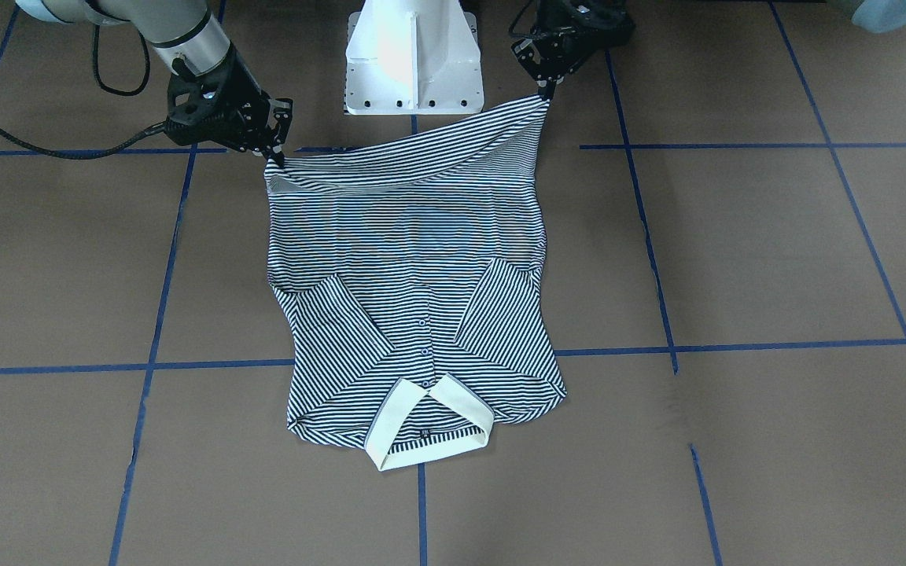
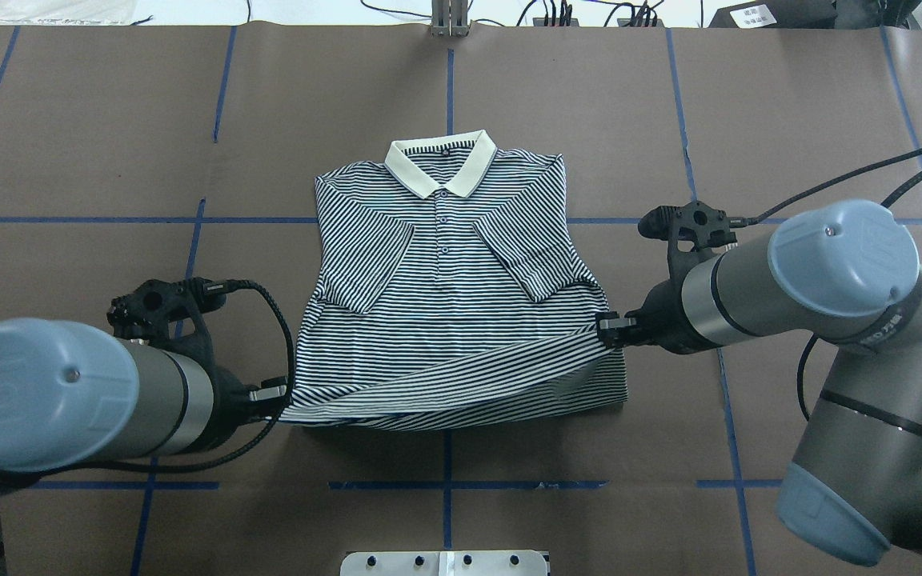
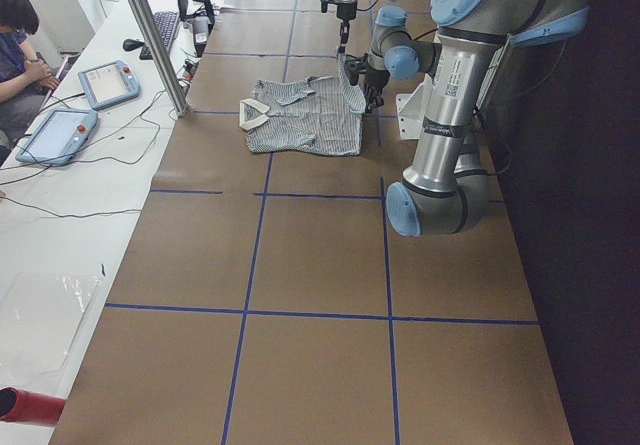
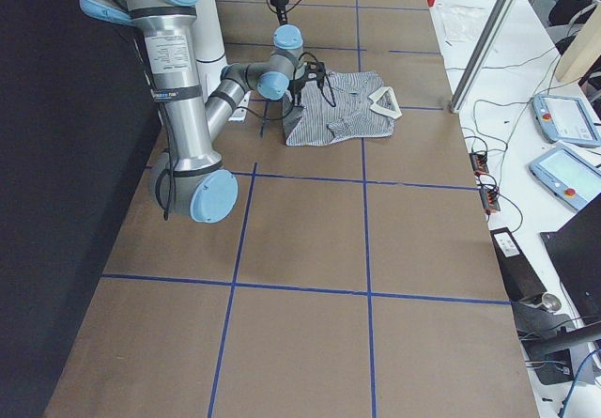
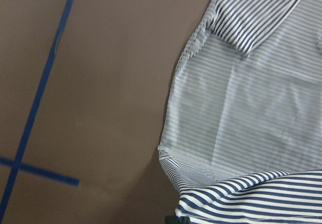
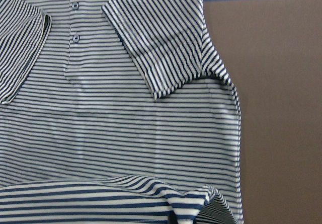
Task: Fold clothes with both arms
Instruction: 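Lift the hem and fold it toward the collar with both grippers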
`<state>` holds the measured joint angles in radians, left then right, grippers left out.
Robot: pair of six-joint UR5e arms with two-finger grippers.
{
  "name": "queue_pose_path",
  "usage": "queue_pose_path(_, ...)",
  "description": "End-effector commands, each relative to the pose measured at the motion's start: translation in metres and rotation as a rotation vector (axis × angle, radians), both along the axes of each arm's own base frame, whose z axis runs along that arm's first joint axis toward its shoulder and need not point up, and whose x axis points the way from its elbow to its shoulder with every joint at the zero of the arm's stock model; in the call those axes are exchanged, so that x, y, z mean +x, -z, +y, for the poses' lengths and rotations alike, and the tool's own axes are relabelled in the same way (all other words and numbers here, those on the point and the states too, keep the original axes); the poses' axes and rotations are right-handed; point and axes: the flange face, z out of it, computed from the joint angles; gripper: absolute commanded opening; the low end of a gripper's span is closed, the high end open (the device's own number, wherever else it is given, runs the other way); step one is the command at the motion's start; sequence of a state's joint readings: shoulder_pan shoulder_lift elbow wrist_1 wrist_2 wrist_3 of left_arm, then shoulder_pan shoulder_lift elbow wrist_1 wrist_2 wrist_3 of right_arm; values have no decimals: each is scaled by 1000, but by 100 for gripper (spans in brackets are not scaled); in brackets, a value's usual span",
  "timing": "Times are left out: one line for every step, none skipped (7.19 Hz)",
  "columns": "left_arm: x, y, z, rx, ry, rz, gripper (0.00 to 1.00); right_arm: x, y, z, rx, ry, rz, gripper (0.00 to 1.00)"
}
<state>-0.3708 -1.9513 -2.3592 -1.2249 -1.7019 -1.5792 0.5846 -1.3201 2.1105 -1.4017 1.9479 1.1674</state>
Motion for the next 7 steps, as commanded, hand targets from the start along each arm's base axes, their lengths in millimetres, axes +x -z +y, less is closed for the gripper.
queue_pose_path(1, -4, -58, 52, 30, -35, 0, 0, -11, -66, 149, 15, 67, 0)
queue_pose_path(17, -19, -89, 60, 56, -50, 0, -16, 2, -97, 174, -2, 77, 0)
queue_pose_path(19, -32, -121, 91, 75, -49, 0, -38, 7, -122, 173, -22, 101, 0)
queue_pose_path(23, -51, -162, 97, 119, -61, 0, -41, 8, -147, 184, -42, 124, 0)
queue_pose_path(32, -70, -204, 126, 141, -70, 0, -49, -3, -174, 189, -63, 126, 0)
queue_pose_path(36, -88, -234, 140, 169, -60, 0, -56, -19, -206, 197, -89, 120, 0)
queue_pose_path(51, -97, -250, 152, 175, -43, 0, -75, -17, -237, 198, -103, 117, 0)
